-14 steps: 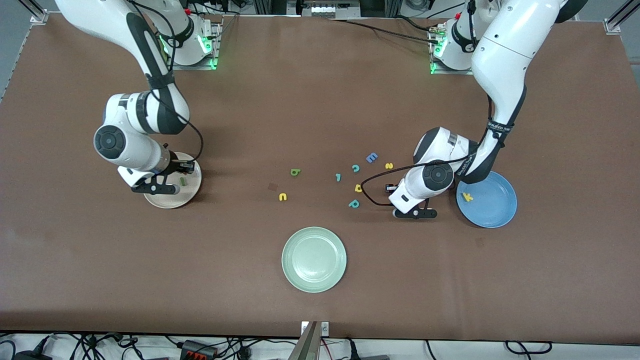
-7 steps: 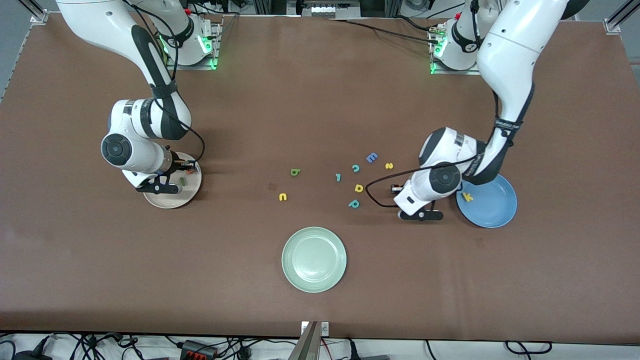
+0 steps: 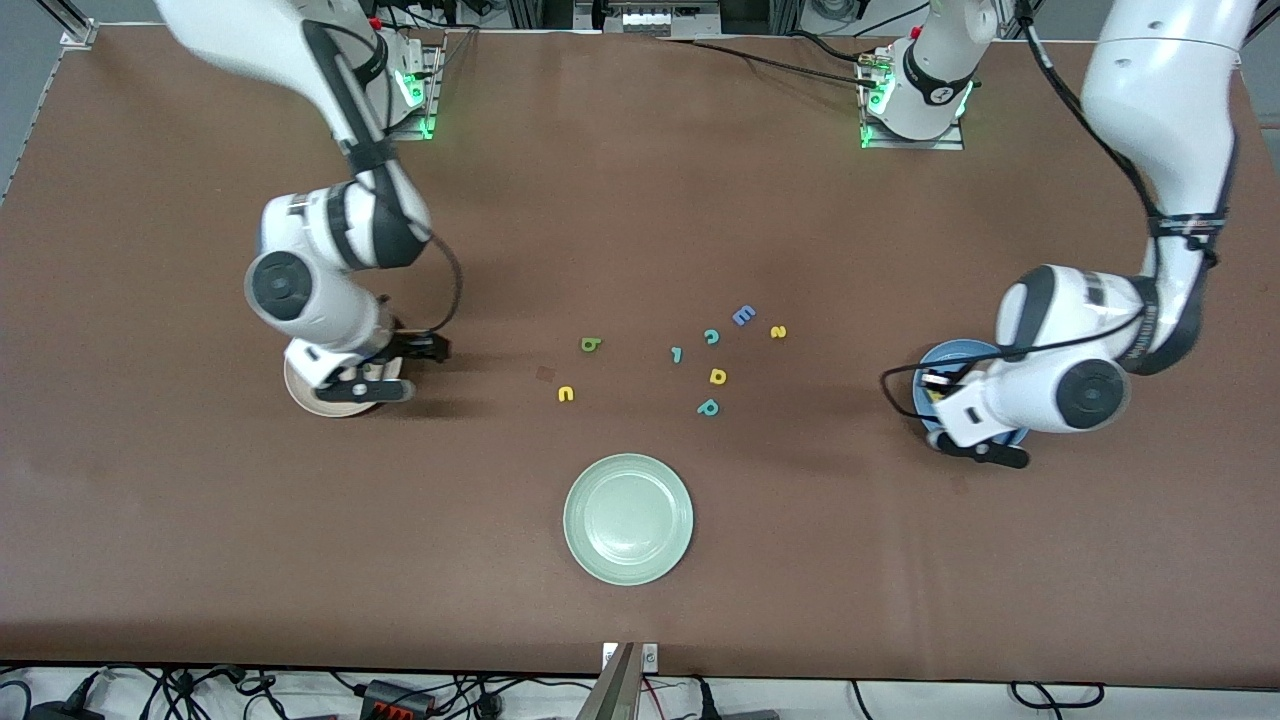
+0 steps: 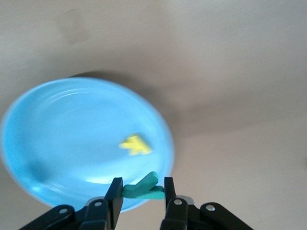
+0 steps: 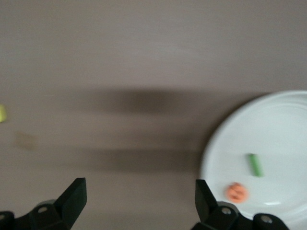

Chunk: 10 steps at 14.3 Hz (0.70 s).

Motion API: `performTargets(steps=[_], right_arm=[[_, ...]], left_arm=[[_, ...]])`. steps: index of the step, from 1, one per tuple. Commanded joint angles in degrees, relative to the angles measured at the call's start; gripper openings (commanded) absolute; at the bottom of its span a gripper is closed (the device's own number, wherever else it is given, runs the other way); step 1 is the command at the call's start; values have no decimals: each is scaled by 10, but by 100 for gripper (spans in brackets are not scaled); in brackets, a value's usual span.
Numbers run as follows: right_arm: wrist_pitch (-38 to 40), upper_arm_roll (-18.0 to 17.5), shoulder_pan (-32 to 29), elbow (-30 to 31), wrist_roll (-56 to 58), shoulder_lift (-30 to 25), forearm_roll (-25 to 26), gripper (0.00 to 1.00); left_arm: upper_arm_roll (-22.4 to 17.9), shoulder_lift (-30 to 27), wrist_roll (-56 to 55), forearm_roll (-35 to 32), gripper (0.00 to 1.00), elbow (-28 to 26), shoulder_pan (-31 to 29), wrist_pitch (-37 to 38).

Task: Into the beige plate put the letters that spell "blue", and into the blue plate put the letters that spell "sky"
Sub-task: 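Place orange e on white plate while the left gripper places y on blue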

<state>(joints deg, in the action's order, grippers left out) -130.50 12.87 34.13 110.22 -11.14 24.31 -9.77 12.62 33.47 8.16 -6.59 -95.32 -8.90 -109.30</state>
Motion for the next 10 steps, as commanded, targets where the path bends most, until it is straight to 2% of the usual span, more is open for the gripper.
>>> performTargets(steps=[1, 2, 3, 4, 6, 8, 10], right_arm=[[2, 6, 69, -81, -32, 72, -10, 100], [2, 6, 89, -101, -48, 92, -8, 100], [3, 6, 115, -119, -63, 108, -10, 100], [3, 6, 133, -139, -88, 126, -10, 100], [3, 6, 147, -169, -155, 151, -3, 100], [3, 6, 162, -171, -117, 160, 12, 100], [5, 6, 175, -171, -116, 159, 10, 100]], left_arm=[[8, 9, 55, -15, 10, -41, -35, -30], [8, 5, 54, -14, 12, -63, -36, -45], [7, 6, 55, -15, 31, -67, -38, -48], [7, 7, 55, -15, 41, -69, -38, -48], [12, 4, 54, -14, 100, -79, -47, -49], [30, -17, 18, -13, 100, -84, -39, -43], [77, -24, -90, -14, 100, -89, -38, -37]])
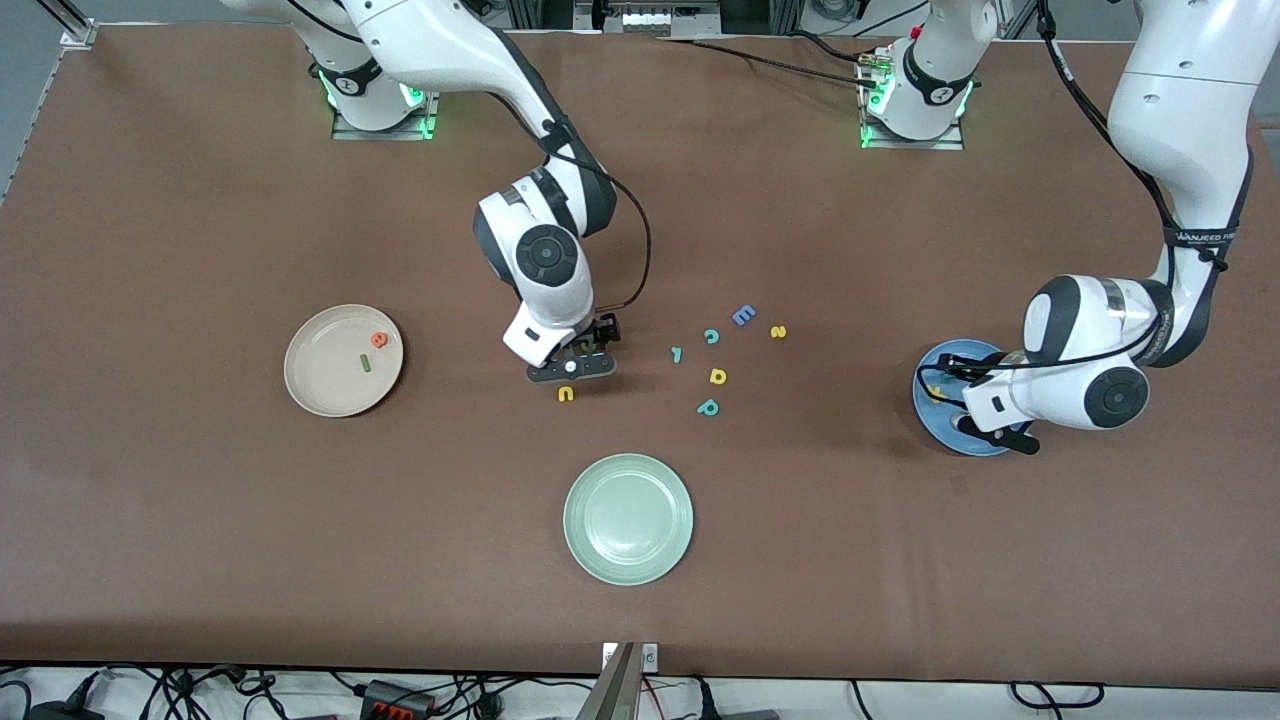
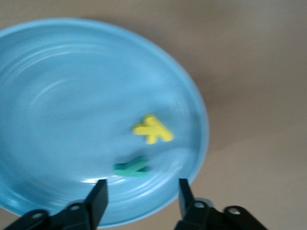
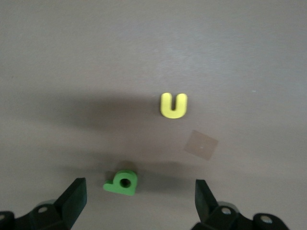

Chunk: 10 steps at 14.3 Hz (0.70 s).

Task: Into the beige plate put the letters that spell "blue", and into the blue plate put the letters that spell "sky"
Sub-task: 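Place orange e on white plate while the left gripper places y on blue, then grasp green a with the right gripper while the left gripper grasps yellow s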

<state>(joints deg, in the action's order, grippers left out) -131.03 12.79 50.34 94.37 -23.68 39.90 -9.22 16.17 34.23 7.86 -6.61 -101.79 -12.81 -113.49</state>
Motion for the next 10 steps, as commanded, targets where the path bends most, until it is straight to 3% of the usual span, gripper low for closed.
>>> performTargets(steps=[1, 4, 7, 10], right_arm=[[12, 7, 20, -12, 4, 4, 2, 100], [5, 6, 23, -13, -20, 24, -14, 100], [2, 6, 21, -14, -41, 34, -24, 100], [3, 7, 21, -21, -87, 43, -76, 96]], left_arm=[[56, -32, -133, -14, 100, -24, 4, 5], [62, -27, -206, -14, 100, -27, 31, 0], [91, -22, -210, -14, 100, -45, 49, -15], [93, -31, -227, -14, 100, -121, 90, -138]])
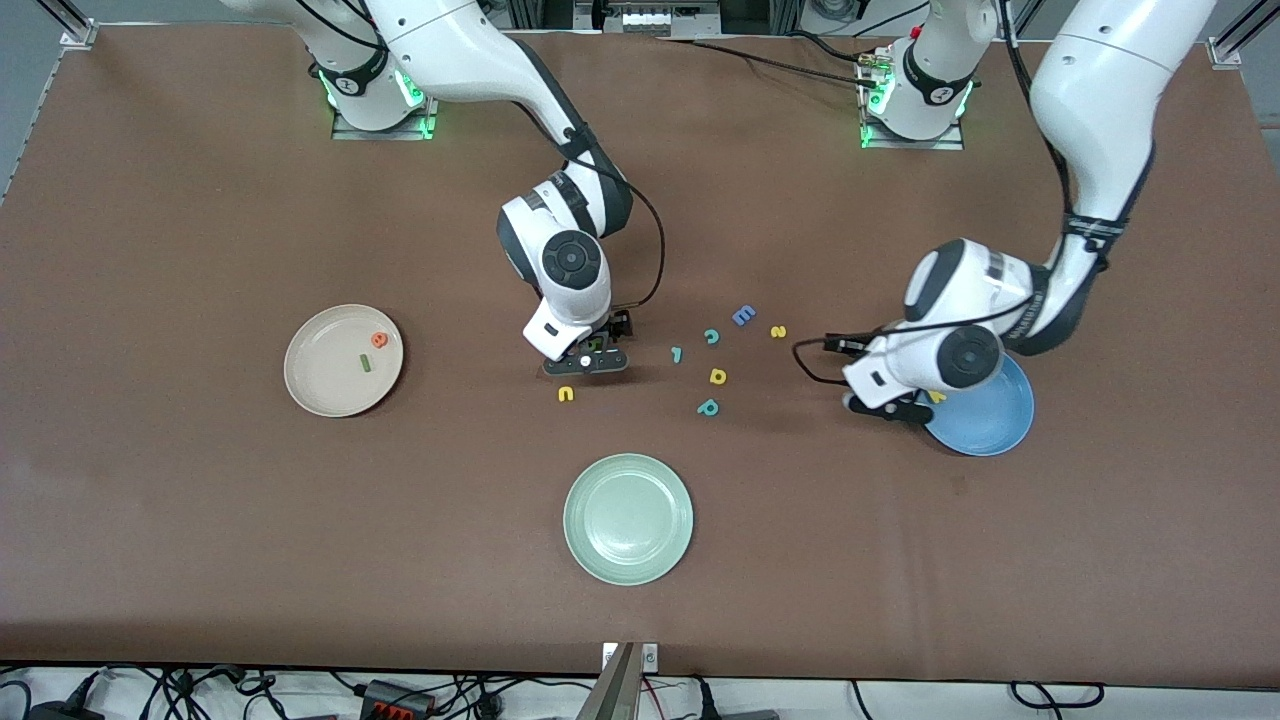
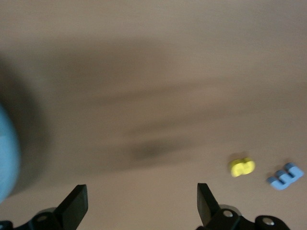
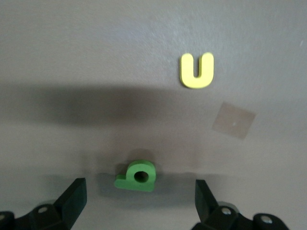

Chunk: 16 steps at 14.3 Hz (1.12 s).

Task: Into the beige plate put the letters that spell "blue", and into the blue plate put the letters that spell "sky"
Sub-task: 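Grasp green a with the right gripper while the left gripper grasps yellow s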

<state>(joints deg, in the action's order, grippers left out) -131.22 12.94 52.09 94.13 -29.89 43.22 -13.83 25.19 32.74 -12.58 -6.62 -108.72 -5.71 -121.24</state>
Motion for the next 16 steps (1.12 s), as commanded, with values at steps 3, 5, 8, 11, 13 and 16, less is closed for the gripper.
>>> performTargets(steps=[3, 5, 8, 11, 13, 16], right_arm=[[4, 5, 4, -18, -29, 13, -34, 84], [4, 5, 2, -18, -27, 13, -33, 78], [4, 5, 1, -18, -25, 17, -32, 71], [4, 5, -1, -23, -22, 18, -32, 49], [4, 5, -1, -29, -19, 19, -33, 35], [4, 5, -4, -33, -19, 19, -34, 26]], left_arm=[[4, -21, -86, -14, 100, -93, 42, -120], [3, -28, -124, -14, 100, -93, 68, -117], [3, -24, -126, -15, 65, -92, 73, -122], [4, -23, -126, -51, 49, -86, 76, -122], [5, -22, -128, -52, 49, -84, 81, -123], [5, -20, -129, -52, 49, -73, 91, -123]])
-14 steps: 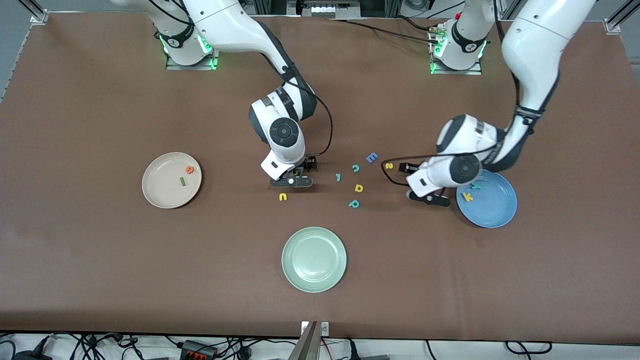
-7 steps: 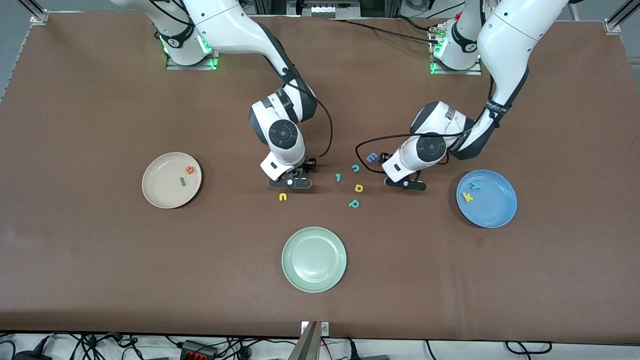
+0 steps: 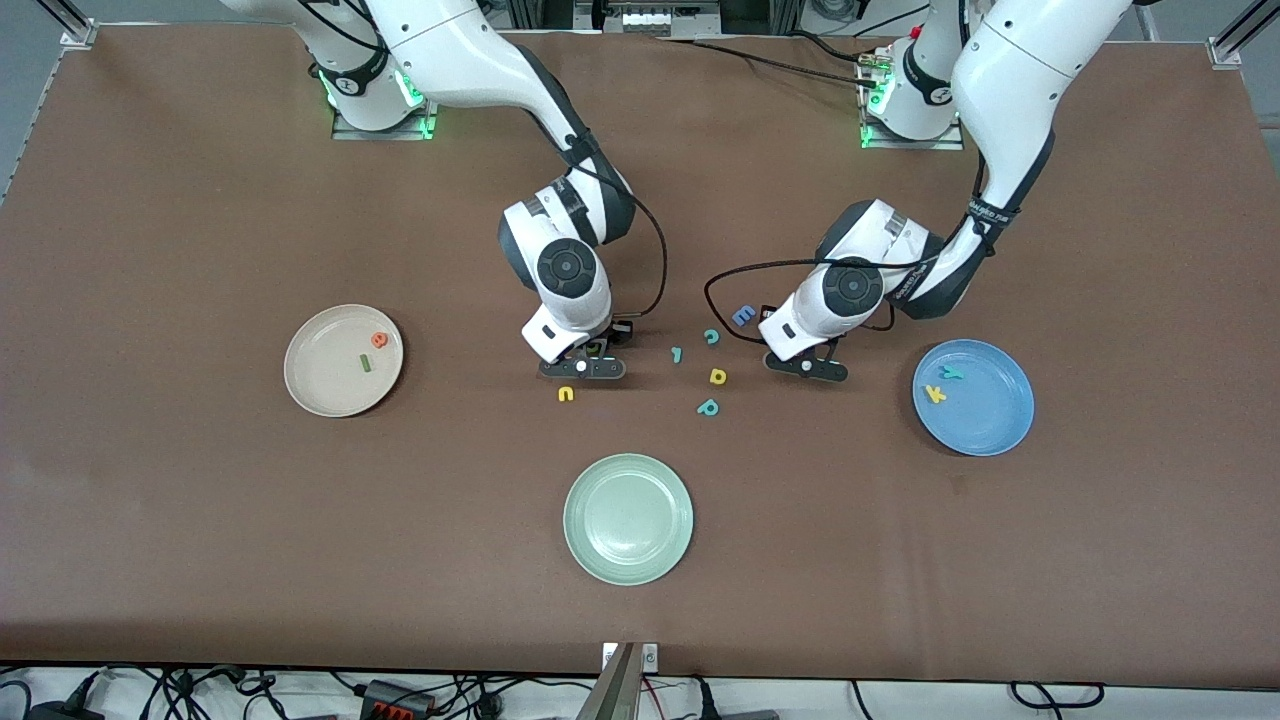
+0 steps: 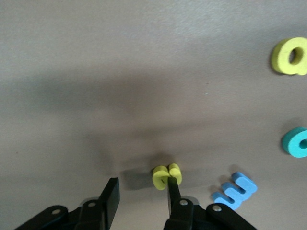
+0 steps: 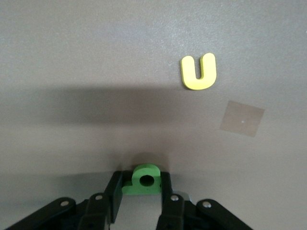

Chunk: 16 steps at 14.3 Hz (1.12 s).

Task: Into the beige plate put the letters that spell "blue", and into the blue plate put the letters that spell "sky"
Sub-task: 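Grasp green a with the right gripper while the left gripper grasps yellow s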

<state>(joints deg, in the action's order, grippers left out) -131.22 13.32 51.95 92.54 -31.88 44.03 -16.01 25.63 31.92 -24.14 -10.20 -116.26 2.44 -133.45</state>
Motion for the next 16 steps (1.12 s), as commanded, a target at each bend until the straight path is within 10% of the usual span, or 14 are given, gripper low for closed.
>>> performTargets(steps=[1, 8, 13, 16], right_arm=[[4, 1, -3, -18, 1, 10, -12, 22], [62, 8, -65, -25, -2, -45, -16, 21], [169, 85, -117, 22, 115, -89, -11, 21], [164, 128, -117, 107, 175, -126, -11, 21]], left_arm=[[0, -11, -14, -16, 49, 2, 10, -1], [-1, 10, -14, -18, 49, 3, 11, -30], [-1, 16, -14, -18, 48, 2, 11, -36], [-1, 12, -13, -18, 28, -1, 11, -30]])
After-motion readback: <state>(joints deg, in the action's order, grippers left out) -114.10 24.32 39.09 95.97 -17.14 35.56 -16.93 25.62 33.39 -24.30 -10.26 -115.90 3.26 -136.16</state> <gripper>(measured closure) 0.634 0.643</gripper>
